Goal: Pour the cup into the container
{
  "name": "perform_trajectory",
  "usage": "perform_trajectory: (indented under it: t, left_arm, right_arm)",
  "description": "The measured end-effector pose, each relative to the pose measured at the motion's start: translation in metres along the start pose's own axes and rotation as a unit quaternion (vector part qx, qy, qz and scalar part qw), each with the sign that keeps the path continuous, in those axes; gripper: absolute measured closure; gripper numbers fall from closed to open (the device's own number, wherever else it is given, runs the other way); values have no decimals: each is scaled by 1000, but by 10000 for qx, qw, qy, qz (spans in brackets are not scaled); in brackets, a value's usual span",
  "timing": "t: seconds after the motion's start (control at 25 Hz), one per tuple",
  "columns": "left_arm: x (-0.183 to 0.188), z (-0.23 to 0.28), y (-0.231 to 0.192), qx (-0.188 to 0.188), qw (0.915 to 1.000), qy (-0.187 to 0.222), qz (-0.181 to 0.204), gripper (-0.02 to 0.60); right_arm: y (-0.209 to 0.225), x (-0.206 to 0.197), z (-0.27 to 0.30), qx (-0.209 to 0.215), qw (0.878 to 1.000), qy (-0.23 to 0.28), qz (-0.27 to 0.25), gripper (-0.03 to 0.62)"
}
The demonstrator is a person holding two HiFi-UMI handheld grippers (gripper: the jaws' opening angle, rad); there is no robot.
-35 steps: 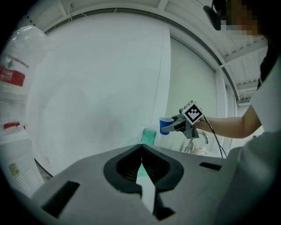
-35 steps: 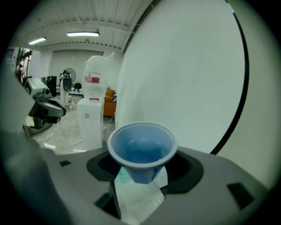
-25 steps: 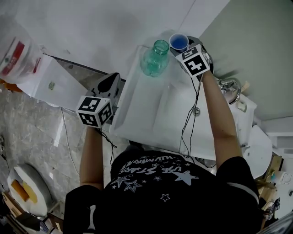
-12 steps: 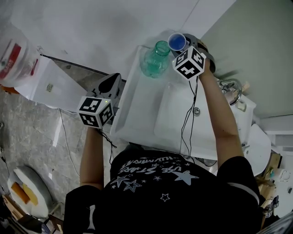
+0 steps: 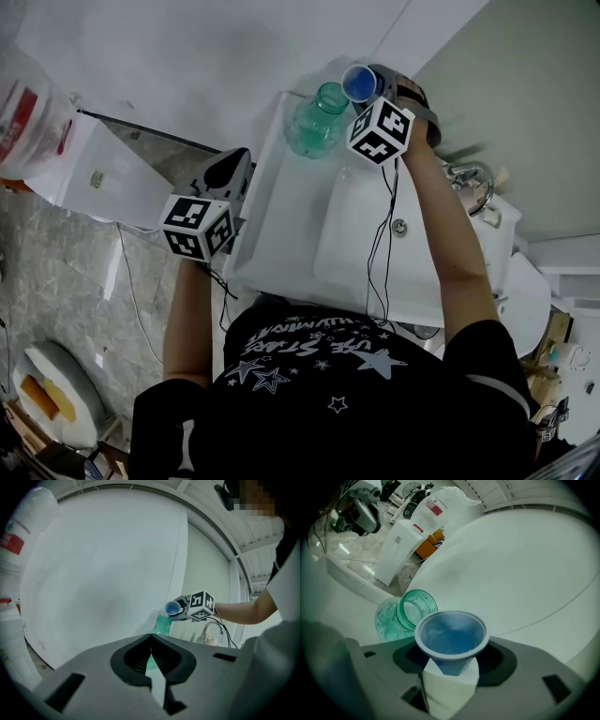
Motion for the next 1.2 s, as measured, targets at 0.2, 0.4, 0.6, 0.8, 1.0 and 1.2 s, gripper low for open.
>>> perform_trajectory:
  t: [0.2, 0.4, 0.6, 0.8, 1.0, 1.2]
  left_arm:
    - [-1, 2, 1, -23, 10000, 10, -19, 571]
    - [-1, 2, 0, -15, 10000, 11, -37, 571]
    - [-1, 2, 1, -4, 10000, 19, -36, 571]
    - [-1, -1, 2, 1, 10000, 55, -36, 571]
    - [-1, -2, 3, 16, 9999, 85, -51, 571]
    - [-2, -4, 4, 34, 9999, 109, -62, 571]
  right_arm:
    - [-1, 1, 3, -95, 9993, -130, -339, 313]
    - [-1, 1, 4, -194, 9977, -214, -609, 313]
    - [0, 2, 4, -314, 9955, -247, -862, 314]
    - [0, 5, 2, -462, 9910, -332, -1208, 315]
    - [2, 7, 1, -517, 9890, -351, -1339, 315]
    - [1, 6, 0, -518, 9887, -371, -1354, 315]
Point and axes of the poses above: the fingertips, and each gripper's own axes: z forward along the fingers, y to its right, x out of its top, the point moved 7 cm from there along -z, backward along the fingers, and after that the axes turned 7 degrees about -z, right-handed, at the moved point
